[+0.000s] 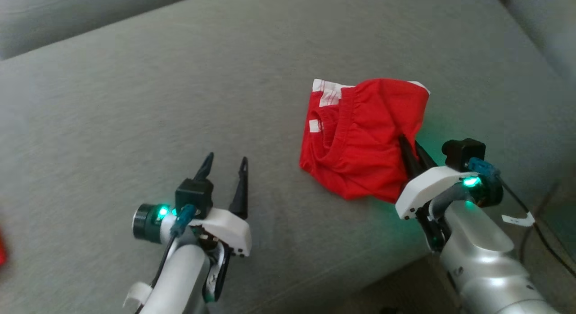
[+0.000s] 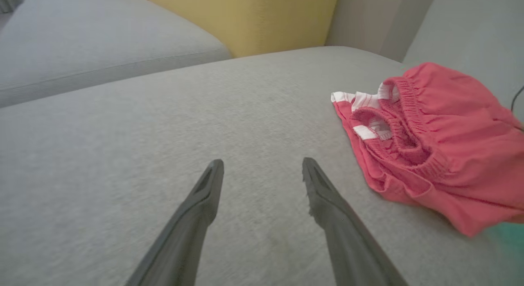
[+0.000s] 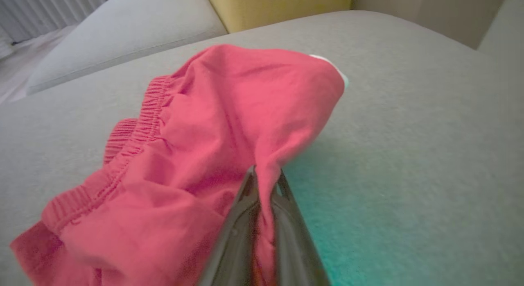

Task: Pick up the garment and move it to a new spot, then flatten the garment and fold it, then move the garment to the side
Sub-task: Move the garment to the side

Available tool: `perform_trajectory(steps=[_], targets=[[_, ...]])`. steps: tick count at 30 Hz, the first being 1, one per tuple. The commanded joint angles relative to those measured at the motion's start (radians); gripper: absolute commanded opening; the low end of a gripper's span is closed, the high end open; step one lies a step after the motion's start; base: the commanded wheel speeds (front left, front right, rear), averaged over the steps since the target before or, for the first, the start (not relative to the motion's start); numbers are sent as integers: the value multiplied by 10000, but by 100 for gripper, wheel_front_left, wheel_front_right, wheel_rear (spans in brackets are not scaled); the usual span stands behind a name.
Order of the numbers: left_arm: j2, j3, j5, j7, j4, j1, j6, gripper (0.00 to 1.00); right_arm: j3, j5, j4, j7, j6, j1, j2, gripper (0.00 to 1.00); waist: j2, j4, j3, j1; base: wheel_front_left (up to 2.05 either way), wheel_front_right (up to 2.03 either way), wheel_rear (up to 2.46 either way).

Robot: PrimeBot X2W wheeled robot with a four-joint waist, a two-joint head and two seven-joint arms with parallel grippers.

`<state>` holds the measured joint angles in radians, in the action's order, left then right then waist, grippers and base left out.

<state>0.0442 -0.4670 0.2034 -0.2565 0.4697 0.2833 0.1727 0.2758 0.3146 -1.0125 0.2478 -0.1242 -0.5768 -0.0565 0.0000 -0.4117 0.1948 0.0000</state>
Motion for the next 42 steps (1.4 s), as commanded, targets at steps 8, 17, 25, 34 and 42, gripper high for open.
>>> perform_trajectory(steps=[8, 17, 25, 34, 42], targets=[[60, -79, -239, -53, -211, 695, -161, 100, -390, -1333, -242, 138, -65, -1548, -1018, 0, 0, 462, 1066, 0, 0, 0, 0], [60, 70, -458, -53, -415, 749, -150, 100, -2308, -3259, -2037, -363, -65, -3288, -4044, 0, 0, 2132, 1719, 0, 0, 0, 0], [60, 78, -375, -53, -519, 674, -113, 100, -4103, -4689, -2121, -532, -65, -3575, -4896, 100, 0, 2481, 1747, 0, 0, 0, 0], [60, 308, -241, -53, -659, 455, 102, 100, -5711, -5768, 218, 129, -65, -3249, -3249, 100, 0, 2506, 1014, 0, 0, 0, 0], [60, 1050, 18, -53, -851, -69, 393, 100, -4734, -4429, 2653, 136, -65, -1436, -990, 100, 0, 2895, 268, 0, 0, 0, 0]])
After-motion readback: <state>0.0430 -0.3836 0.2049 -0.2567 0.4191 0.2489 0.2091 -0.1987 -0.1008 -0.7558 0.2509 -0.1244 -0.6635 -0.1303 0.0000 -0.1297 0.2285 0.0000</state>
